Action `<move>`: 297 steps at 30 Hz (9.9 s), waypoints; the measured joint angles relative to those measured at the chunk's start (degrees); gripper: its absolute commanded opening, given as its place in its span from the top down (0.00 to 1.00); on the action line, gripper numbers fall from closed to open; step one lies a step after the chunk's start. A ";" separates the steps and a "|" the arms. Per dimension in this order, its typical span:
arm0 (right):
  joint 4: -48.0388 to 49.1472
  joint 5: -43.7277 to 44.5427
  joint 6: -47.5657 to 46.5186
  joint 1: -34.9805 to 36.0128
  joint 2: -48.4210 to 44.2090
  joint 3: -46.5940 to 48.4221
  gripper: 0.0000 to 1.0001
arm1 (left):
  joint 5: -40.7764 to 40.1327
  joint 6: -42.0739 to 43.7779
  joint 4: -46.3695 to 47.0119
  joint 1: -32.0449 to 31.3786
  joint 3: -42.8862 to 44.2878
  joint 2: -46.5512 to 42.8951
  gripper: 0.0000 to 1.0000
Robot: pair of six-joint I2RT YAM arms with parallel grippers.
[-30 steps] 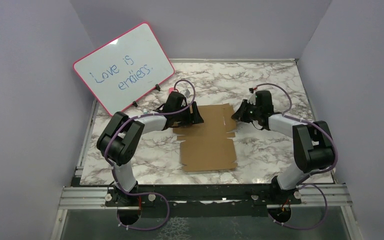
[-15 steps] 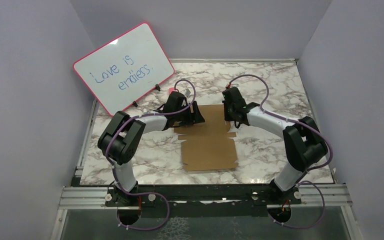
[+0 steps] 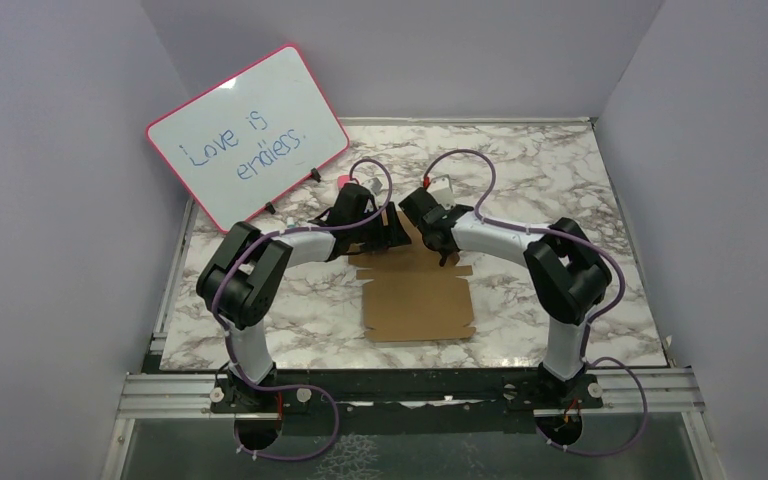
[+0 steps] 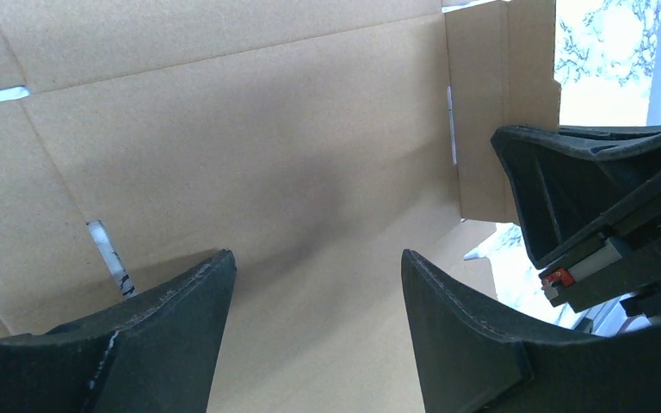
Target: Fold the paper box
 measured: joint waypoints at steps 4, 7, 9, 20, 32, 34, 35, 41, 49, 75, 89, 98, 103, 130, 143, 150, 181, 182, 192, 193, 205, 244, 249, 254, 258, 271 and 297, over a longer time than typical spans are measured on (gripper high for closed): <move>-0.92 0.52 0.11 0.09 -0.17 0.00 0.78 | 0.00 -0.04 0.07 -0.22 0.00 0.00 0.27; -0.94 0.28 -0.20 0.07 -1.07 -0.09 0.74 | -0.02 0.00 -0.22 -0.24 0.13 -0.02 0.27; -0.87 -0.11 -0.48 0.07 -2.12 -0.11 0.71 | -0.09 0.13 -1.53 -0.26 0.70 -0.13 0.27; 3.13 -6.51 -4.11 0.07 -14.05 -3.04 0.58 | -4.66 3.93 -14.03 -0.24 2.99 -11.63 0.25; 16.76 -30.84 -5.42 0.07 -20.87 -16.57 0.44 | -8.02 1.97 -17.62 0.81 -13.11 -32.59 0.25; 18.80 -34.03 -4.85 0.07 -20.85 -18.82 0.43 | -8.50 0.74 -18.25 0.83 -16.15 -34.47 0.25; 19.89 -35.69 -4.48 0.07 -20.85 -19.82 0.43 | -8.98 -0.20 -18.60 0.85 -17.86 -35.71 0.25; 28.13 -43.71 -1.97 0.07 -19.39 -23.08 0.43 | -10.03 -3.91 -17.62 0.98 -23.23 -38.60 0.26; 36.85 -48.76 1.05 0.07 -15.67 -25.18 0.43 | -10.27 -8.85 -10.23 1.97 -27.69 -35.43 0.26; 47.28 -51.76 6.19 0.07 -9.60 -27.80 0.43 | -5.90 -14.16 5.07 2.67 -27.76 -24.00 0.26; 50.60 -53.37 7.43 0.04 -7.91 -27.80 0.43 | -5.09 -17.79 4.07 2.69 -27.30 -28.41 0.28; 51.91 -54.18 8.48 0.02 -7.28 -27.80 0.43 | -3.32 -18.25 4.26 2.27 -25.40 -27.61 0.28; 52.52 -54.45 9.11 0.04 -7.02 -27.80 0.43 | -2.91 -17.22 2.43 1.88 -24.00 -26.43 0.28; 52.96 -54.75 9.31 0.02 -6.82 -27.80 0.43 | 1.11 -13.57 10.97 9.86 -32.57 -24.52 0.37; 53.37 -55.08 9.33 0.02 -6.56 -27.78 0.43 | 6.56 -15.56 16.87 9.68 -31.71 -19.17 0.55; 54.25 -55.76 9.35 0.02 -6.05 -27.74 0.43 | 6.29 -15.96 14.93 7.65 -31.65 -22.10 0.67; 44.61 -53.64 6.88 -0.74 -11.28 -25.62 0.43 | -11.06 -4.26 -13.09 -0.72 -14.64 -25.38 0.43; 43.76 -53.64 6.56 -1.20 -12.50 -25.62 0.43 | -11.37 -3.87 -13.38 -0.72 -13.88 -25.75 0.42; 39.69 -54.25 4.31 -15.58 -24.85 -30.75 0.38 | -11.26 -0.79 -16.48 -1.53 -8.46 -25.99 0.38; 39.15 -54.42 4.11 -17.75 -25.59 -31.76 0.38 | -10.95 -0.57 -16.50 -1.97 -7.67 -25.33 0.38; 37.27 -57.68 5.25 -28.24 -25.81 -36.61 0.38 | -8.76 1.81 -15.85 -6.25 -1.77 -12.13 0.37; 38.01 -74.58 12.46 -28.81 -26.12 -37.13 0.38 | -7.21 3.67 -9.94 -6.25 0.85 -2.67 0.37; 38.01 -75.49 13.18 -28.44 -26.12 -37.13 0.38 | -6.69 3.56 -8.81 -6.36 0.85 -2.27 0.37; 34.36 -71.47 11.76 -28.30 -26.67 -36.37 0.38 | -6.62 3.58 -8.57 -6.36 0.85 -2.19 0.37; 28.65 -62.05 9.40 -28.06 -28.39 -35.78 0.38 | -6.62 3.61 -8.57 -6.36 0.85 -2.19 0.37; 31.56 -59.47 7.78 -28.11 -24.22 -37.22 0.46 | -6.62 3.65 -8.52 -6.36 0.85 -2.16 0.37; 25.70 -60.98 7.04 -22.03 -26.05 -32.15 0.67 | -6.36 3.41 -7.08 -6.36 0.85 -1.62 0.37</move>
